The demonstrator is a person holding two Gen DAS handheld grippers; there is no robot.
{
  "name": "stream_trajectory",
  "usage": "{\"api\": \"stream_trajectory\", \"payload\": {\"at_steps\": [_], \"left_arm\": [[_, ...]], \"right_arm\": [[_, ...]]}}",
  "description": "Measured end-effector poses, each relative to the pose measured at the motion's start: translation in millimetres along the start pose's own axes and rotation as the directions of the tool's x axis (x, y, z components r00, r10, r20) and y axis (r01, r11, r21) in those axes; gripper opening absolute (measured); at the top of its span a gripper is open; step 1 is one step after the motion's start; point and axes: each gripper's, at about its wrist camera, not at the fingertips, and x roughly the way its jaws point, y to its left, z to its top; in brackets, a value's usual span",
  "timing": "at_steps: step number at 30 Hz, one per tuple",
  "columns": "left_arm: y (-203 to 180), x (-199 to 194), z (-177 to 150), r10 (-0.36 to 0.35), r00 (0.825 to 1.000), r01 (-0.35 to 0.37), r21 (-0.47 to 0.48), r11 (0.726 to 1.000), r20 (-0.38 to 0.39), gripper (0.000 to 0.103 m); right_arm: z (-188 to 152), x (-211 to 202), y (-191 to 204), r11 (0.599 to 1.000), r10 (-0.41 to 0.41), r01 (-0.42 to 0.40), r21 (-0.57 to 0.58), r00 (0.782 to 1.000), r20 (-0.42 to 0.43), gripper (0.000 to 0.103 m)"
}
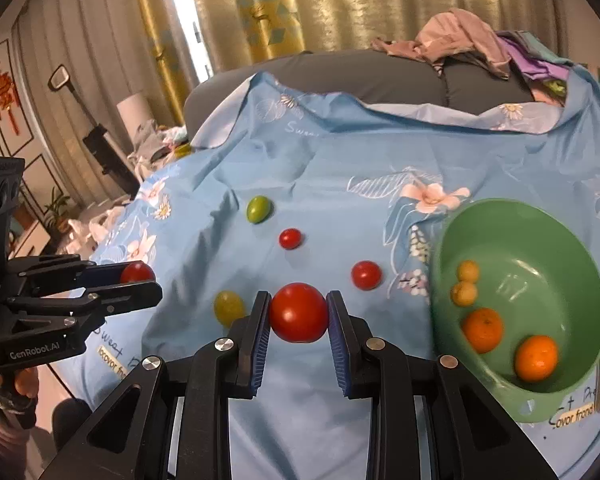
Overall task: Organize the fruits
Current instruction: 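Carry the red tomato over the green bowl held by the left gripper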
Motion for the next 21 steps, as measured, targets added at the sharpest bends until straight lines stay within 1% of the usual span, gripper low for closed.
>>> {"api": "stream_trajectory", "payload": {"at_steps": [9,21], "left_arm": [[-23,0,18,-0.005,1.0,0.004,0.059,0.998,0.017,0.027],[-64,2,49,-0.033,0.998,0.025,0.155,0.988,0.046,0.027]], "right_arm": [[0,-18,-21,0.999,-0.018,0.016,0.038,0.999,0.052,0.03],[1,-38,-50,0.994,-0.058,0.048,0.094,0.993,0.108,0.03]]}}
